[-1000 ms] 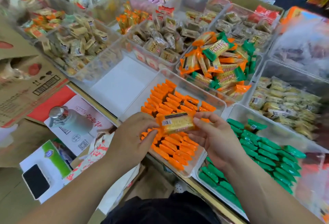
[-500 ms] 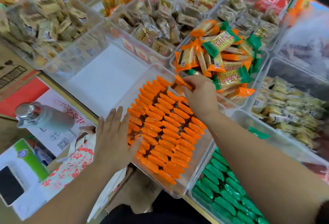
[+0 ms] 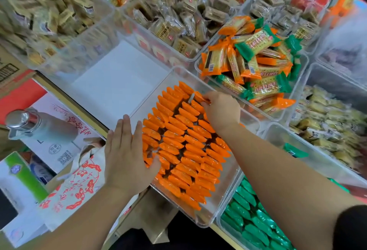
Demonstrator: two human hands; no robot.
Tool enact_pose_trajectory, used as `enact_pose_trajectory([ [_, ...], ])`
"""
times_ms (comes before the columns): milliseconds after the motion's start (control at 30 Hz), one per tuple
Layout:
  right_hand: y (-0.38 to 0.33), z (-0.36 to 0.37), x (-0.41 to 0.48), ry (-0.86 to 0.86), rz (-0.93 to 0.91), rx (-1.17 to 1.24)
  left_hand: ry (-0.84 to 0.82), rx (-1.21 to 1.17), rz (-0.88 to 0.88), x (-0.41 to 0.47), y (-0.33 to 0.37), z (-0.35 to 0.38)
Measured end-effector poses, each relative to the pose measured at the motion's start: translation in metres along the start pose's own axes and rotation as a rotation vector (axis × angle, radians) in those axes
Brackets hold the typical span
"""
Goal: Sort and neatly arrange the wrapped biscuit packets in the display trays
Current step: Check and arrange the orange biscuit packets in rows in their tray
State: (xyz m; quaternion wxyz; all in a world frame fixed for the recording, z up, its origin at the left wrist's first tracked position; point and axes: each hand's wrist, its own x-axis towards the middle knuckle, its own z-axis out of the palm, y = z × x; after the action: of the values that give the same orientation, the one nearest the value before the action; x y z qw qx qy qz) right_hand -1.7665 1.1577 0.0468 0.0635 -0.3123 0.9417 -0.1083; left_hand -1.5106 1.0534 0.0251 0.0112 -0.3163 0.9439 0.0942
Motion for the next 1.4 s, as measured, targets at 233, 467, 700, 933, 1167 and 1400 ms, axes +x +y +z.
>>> enact_pose_trajectory([
  [233,-0.003,0.005,0.006,-0.06,0.005,-0.057,0.003,0.008,-0.002,0.0,0.001,-0.003],
  [467,-0.005,-0.005,-0.011,0.007,-0.097,-0.04,-0.058,-0.021,-0.004,0.001,0.0,-0.011],
  [700,-0.036,-0.004,-0.08,-0.184,-0.298,0.243,-0.099,-0.207,-0.108,-0.024,-0.037,-0.022],
  [933,-0.099,0.029,-0.108,-0.423,-0.474,0.308,-0.152,-0.388,-0.097,-0.031,-0.051,-0.023],
  [1167,-0.13,0.037,-0.087,-0.451,-0.691,-0.099,-0.193,-0.47,-0.104,-0.031,-0.052,-0.027],
  [1400,-0.125,0.052,-0.094,-0.263,-0.711,0.038,-0.167,-0.483,-0.104,-0.031,-0.052,-0.025],
])
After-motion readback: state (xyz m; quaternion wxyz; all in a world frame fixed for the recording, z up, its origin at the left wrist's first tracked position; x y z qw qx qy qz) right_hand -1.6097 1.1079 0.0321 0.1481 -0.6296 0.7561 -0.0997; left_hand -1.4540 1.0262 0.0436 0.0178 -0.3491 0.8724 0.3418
